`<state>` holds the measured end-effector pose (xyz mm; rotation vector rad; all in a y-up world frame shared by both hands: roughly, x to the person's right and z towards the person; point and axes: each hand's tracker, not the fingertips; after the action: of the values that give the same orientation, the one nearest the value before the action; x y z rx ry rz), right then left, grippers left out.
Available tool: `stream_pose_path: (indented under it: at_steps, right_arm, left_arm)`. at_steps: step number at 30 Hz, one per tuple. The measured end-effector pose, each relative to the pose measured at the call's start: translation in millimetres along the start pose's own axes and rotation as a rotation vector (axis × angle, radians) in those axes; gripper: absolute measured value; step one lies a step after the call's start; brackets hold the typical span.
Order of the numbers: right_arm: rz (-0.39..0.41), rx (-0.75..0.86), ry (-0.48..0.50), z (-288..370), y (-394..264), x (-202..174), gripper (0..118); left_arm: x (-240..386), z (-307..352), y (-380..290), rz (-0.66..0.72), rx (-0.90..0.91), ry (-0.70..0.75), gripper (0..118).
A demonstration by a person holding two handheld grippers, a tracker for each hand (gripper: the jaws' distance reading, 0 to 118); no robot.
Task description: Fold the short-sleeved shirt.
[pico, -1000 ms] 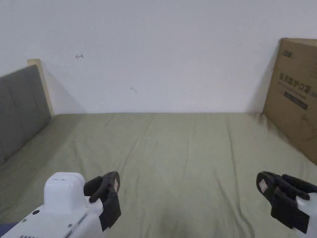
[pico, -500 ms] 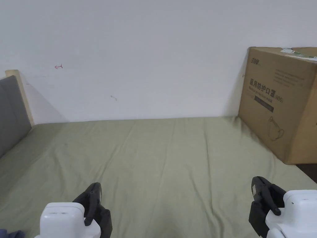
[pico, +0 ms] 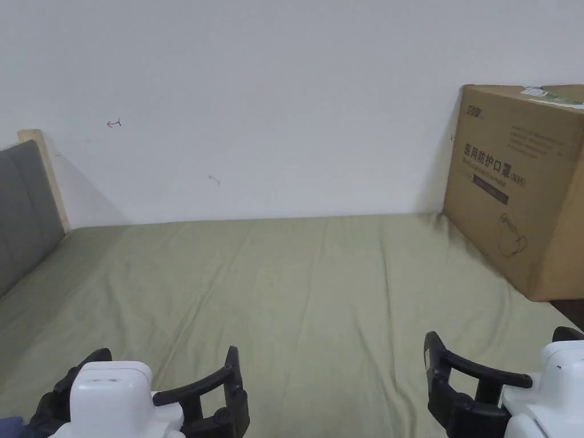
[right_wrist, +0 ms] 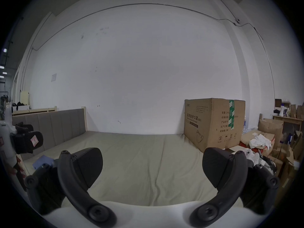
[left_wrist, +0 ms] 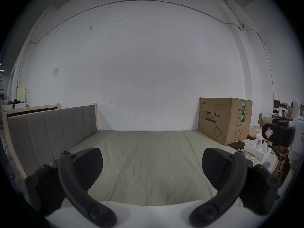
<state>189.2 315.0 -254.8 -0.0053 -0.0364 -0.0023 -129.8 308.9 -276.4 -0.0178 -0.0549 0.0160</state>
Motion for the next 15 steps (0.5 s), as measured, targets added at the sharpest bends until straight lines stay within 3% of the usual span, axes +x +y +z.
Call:
stream_pose_path:
  at_steps: [15]
  right_arm:
    - [0.003, -0.018, -0.017, -5.5, -3.1, -3.0, 118]
  left_arm:
    - [0.0, 3.4, 1.0, 0.003, 0.025, -0.051, 118]
